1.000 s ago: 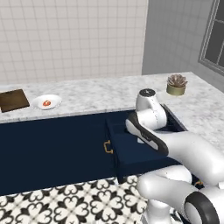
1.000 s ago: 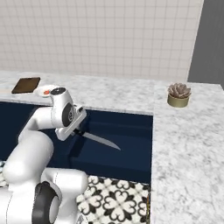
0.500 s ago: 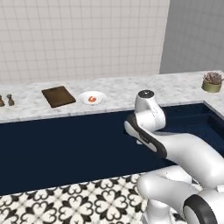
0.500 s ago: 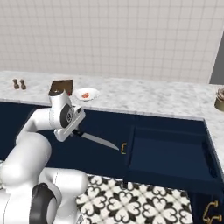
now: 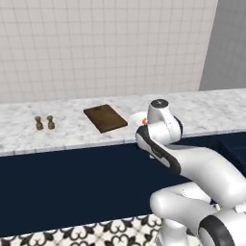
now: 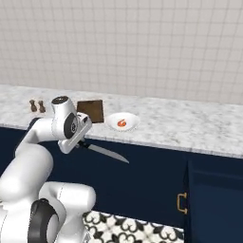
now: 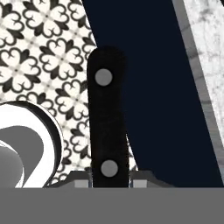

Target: Pick up the knife from the drawer and place it on the cutting board. Then place the meat from the plate to the cutting board.

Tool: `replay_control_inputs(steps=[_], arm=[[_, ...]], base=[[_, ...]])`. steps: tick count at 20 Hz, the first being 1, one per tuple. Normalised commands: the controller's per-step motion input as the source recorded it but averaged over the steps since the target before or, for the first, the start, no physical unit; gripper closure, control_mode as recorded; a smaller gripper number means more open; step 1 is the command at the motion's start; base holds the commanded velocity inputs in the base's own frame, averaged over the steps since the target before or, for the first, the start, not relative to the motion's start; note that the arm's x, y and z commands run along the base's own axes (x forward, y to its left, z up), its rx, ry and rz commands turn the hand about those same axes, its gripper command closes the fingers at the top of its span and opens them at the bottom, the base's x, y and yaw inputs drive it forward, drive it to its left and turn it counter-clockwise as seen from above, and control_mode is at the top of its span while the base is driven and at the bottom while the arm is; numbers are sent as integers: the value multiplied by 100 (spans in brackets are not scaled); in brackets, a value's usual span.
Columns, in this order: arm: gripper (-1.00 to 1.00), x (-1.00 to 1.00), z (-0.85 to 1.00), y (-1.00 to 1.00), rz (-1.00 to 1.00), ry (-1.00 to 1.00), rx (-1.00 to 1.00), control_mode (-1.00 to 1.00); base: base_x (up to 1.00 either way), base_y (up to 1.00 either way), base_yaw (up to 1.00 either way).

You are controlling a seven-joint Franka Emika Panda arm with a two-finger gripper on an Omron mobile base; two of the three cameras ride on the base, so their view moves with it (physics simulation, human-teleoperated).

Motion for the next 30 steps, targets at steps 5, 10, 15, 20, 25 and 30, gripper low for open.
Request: replay_control_inputs(steps=[5, 10, 15, 20, 25, 30], arm=[[100, 0, 0, 0, 0, 0, 0, 100], [100, 0, 0, 0, 0, 0, 0, 100], [100, 0, 0, 0, 0, 0, 0, 100], [100, 0, 0, 0, 0, 0, 0, 100], [100, 0, 0, 0, 0, 0, 0, 100], [100, 28, 0, 15, 21, 0, -4, -100]], base=[[99, 8, 1], [65, 29, 0], [50, 49, 0], [11, 43, 0], [76, 18, 0], [16, 1, 0]])
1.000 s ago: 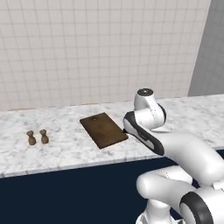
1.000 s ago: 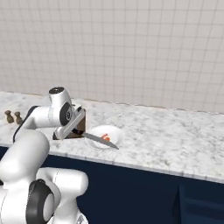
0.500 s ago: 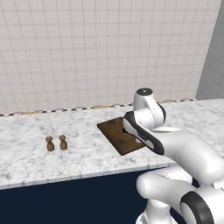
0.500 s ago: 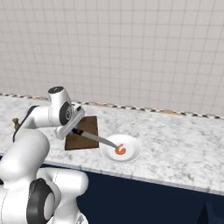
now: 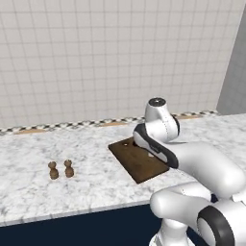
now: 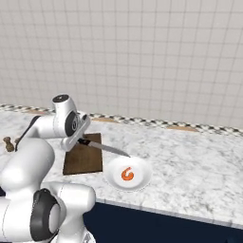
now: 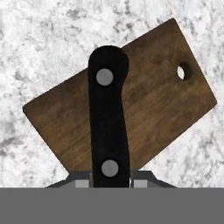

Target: Pick up the knife from the drawer and place it on the cutting board. Then place the meat from the plate to the cutting board.

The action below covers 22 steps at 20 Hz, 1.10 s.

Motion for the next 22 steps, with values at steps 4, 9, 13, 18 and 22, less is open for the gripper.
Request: replay_control_inputs(steps=[4, 9, 13, 18, 22], arm=[[100, 0, 7, 53, 60, 0, -26, -100], [100, -18, -1, 16, 82, 0, -31, -100], [100, -9, -16, 0, 99, 0, -12, -100], [100, 0, -16, 0, 99, 0, -1, -100], [100, 8, -17, -4, 87, 10, -2, -100]], base=[[0, 0, 0], [0, 0, 0], [0, 0, 0], [0, 0, 0], [0, 0, 0]])
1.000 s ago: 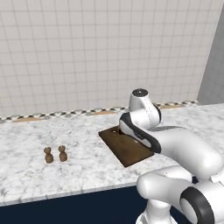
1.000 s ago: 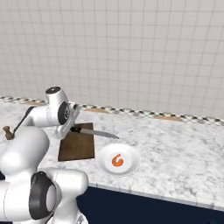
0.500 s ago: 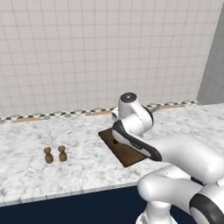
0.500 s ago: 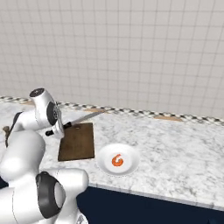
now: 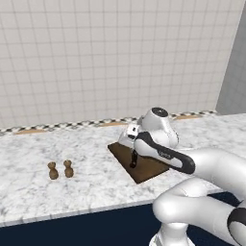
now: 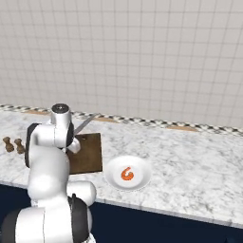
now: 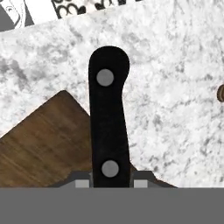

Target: Pick up the knife from the drawer and place it on the cutting board. Then place the meat from the plate to the cutting board.

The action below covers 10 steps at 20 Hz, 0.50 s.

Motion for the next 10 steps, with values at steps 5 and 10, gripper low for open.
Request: replay_control_inputs(steps=[5, 10], arm=[[100, 13, -31, 5, 43, 33, -22, -100], [100, 25, -23, 3, 11, 11, -17, -100]], base=[[0, 0, 0], [0, 0, 0]])
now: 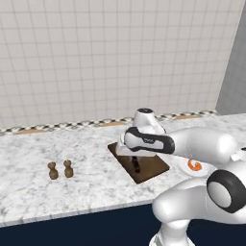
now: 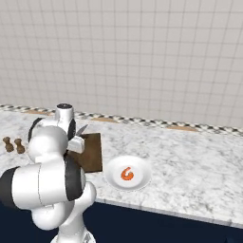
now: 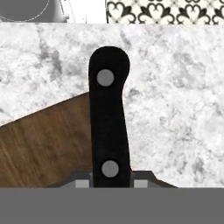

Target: Pick up the knife from the drawer and place it on the cutting board. Then place the meat from the plate to the cutting board.

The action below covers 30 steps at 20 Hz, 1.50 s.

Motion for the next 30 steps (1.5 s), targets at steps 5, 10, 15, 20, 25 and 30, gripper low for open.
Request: replay_control_inputs(steps=[5, 10, 15, 20, 25, 30], arm=[[100, 17, -41, -55, 17, 5, -11, -100], [100, -1, -35, -1, 4, 5, -15, -100], [-100, 11, -33, 4, 0, 0, -12, -100], [-100, -10, 39, -25, 0, -11, 2, -100], [-100, -30, 99, -81, 0, -27, 6, -100], [-100, -66, 51, -100, -1, -24, 0, -100]], base=[[0, 0, 0], [0, 0, 0], [0, 0, 0], [0, 0, 0], [0, 0, 0], [0, 0, 0]])
